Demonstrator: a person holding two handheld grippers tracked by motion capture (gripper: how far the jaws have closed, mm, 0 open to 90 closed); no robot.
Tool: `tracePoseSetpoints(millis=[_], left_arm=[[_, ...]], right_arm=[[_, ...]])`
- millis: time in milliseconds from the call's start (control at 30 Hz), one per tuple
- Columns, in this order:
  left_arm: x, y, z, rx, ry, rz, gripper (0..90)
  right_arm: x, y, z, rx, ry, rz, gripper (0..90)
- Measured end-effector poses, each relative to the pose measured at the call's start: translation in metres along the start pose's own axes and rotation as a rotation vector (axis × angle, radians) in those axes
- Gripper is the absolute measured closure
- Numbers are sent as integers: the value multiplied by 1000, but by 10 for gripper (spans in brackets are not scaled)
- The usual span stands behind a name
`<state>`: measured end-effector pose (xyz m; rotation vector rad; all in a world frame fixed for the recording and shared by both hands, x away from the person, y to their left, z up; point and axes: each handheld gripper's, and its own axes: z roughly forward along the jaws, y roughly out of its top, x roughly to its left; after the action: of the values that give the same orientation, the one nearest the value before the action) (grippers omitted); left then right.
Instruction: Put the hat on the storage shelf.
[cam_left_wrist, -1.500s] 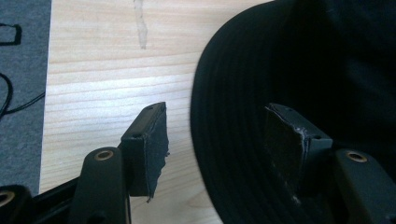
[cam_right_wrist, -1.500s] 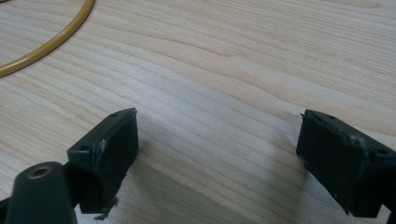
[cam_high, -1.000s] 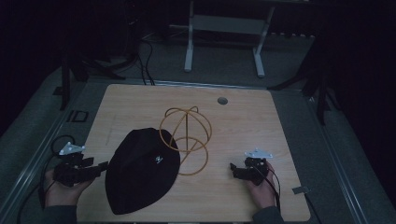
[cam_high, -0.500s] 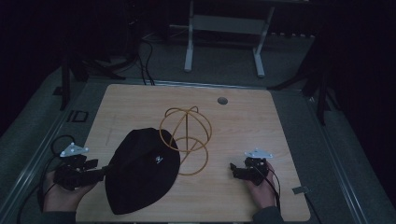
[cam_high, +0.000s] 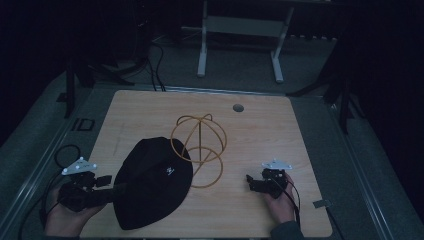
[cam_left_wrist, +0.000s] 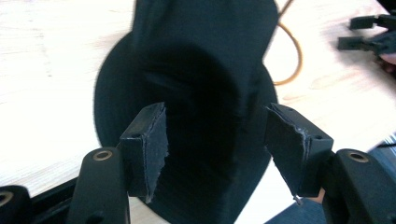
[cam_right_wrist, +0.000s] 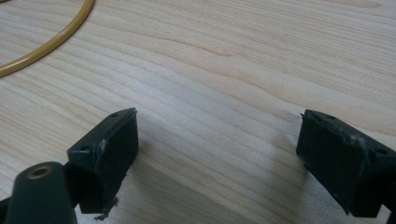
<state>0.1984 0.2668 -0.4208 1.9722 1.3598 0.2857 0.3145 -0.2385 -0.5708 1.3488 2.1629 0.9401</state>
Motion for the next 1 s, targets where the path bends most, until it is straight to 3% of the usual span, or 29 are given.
tracePoseSetpoints(millis=[400, 733, 900, 1000], left_arm=[[-8, 4, 17, 71, -37, 40, 403], [-8, 9, 36, 142, -40, 35, 411], [-8, 10, 47, 169, -31, 41, 471], [-8, 11, 54, 186, -22, 44, 552]], right_arm=[[0, 0, 0, 0, 0, 0, 126], [0, 0, 0, 0, 0, 0, 126], [0, 0, 0, 0, 0, 0, 126], [0, 0, 0, 0, 0, 0, 126]])
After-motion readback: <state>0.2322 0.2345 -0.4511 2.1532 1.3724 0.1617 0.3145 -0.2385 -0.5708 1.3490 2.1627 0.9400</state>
